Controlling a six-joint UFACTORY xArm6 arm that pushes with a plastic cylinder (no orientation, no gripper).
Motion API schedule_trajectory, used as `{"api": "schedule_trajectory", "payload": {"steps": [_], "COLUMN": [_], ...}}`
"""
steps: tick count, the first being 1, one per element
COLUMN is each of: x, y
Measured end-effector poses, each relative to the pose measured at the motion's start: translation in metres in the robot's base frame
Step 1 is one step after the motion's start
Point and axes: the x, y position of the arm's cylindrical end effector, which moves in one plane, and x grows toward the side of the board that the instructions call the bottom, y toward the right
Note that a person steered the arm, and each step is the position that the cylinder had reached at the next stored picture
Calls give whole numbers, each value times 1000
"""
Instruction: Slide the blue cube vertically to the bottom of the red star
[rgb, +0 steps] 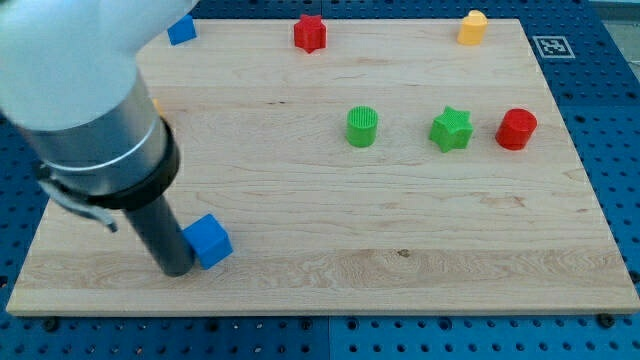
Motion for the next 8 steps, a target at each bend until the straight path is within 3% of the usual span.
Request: {"api": "schedule_trajectory", "payload": {"steps": [3,8], "x": [-40,-130], "y": [89,99]}}
